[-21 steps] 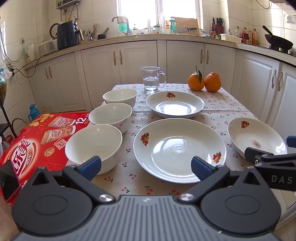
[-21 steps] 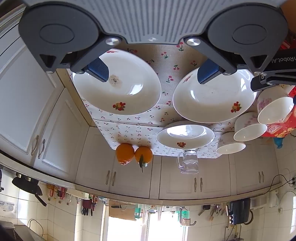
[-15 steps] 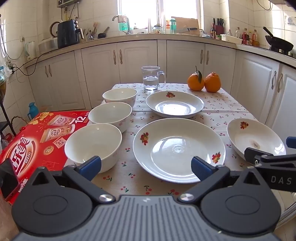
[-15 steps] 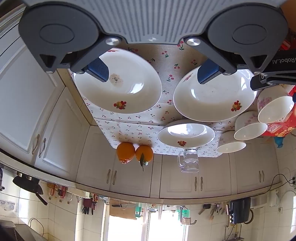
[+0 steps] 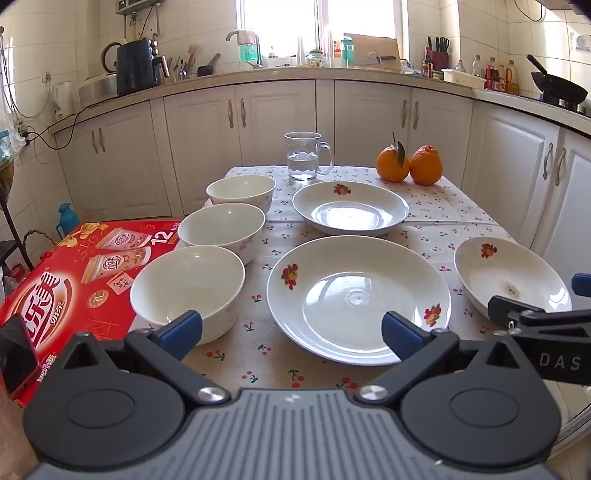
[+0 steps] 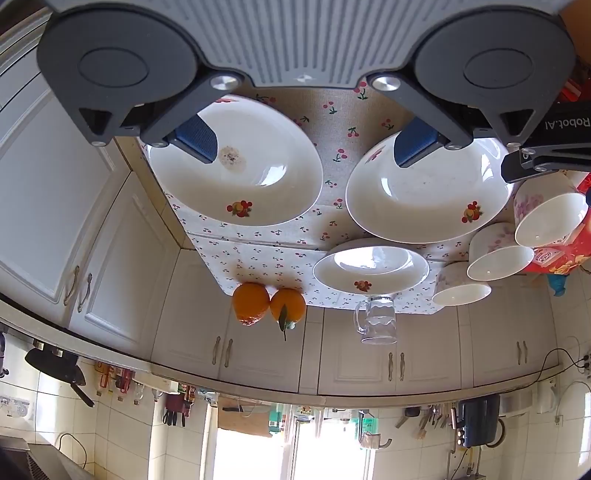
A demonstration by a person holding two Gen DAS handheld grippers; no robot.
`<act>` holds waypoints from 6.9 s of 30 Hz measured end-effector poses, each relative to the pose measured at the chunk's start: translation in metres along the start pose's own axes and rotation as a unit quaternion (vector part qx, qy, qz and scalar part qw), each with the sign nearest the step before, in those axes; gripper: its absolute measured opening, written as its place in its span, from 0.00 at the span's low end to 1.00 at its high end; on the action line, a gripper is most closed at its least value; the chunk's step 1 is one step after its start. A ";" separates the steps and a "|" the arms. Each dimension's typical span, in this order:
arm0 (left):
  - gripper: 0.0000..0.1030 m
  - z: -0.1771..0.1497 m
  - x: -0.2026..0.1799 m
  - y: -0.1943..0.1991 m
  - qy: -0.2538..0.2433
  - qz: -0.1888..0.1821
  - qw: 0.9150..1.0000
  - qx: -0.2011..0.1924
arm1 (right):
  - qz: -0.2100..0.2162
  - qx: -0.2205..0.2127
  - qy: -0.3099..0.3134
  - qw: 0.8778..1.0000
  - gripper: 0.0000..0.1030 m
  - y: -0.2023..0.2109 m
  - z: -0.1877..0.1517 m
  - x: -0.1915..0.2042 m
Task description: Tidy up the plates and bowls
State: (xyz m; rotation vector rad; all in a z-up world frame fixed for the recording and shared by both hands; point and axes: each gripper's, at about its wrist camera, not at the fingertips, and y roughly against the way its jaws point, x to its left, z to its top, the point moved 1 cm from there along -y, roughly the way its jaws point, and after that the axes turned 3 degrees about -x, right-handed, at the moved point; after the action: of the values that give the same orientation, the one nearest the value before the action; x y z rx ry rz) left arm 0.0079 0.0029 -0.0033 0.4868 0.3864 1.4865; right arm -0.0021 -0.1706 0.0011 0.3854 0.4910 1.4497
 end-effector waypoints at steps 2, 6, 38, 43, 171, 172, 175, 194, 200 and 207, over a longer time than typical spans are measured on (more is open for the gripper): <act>1.00 0.000 0.000 0.000 0.000 0.000 1.000 0.000 | 0.000 0.000 0.000 1.000 1.00 -0.002 -0.003 0.000; 1.00 0.000 0.000 0.000 0.001 0.000 1.000 0.000 | 0.000 -0.001 0.000 1.000 1.00 -0.001 -0.003 0.000; 1.00 0.001 0.002 -0.001 0.005 0.000 1.000 0.000 | -0.002 0.000 0.005 1.000 1.00 -0.003 -0.003 0.000; 1.00 0.000 0.002 -0.002 0.005 0.001 1.000 0.001 | -0.002 -0.001 0.006 1.000 1.00 -0.003 -0.003 0.000; 0.61 0.120 -0.228 -0.243 -0.238 -0.354 0.880 0.207 | 0.198 0.054 0.085 0.975 0.94 -0.130 -0.024 -0.164; 0.61 0.122 -0.229 -0.247 -0.236 -0.354 0.881 0.206 | 0.197 0.053 0.085 0.975 0.94 -0.133 -0.022 -0.165; 0.61 0.128 -0.234 -0.256 -0.234 -0.353 0.883 0.203 | 0.193 0.052 0.087 0.976 0.94 -0.142 -0.017 -0.169; 0.61 0.137 -0.245 -0.282 -0.223 -0.347 0.890 0.196 | 0.180 0.051 0.072 0.980 0.94 -0.171 -0.008 -0.178; 0.67 0.137 -0.243 -0.280 -0.222 -0.346 0.890 0.196 | 0.177 0.049 0.067 0.981 0.96 -0.170 -0.009 -0.178; 0.72 0.138 -0.226 -0.265 -0.216 -0.325 0.902 0.184 | 0.168 0.050 0.052 0.983 1.00 -0.158 -0.011 -0.181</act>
State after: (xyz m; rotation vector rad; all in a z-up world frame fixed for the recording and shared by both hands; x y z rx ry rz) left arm 0.2929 -0.2377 -0.0395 0.8693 0.4224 0.6265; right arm 0.1155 -0.3653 -0.0763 0.4918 0.6066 1.7828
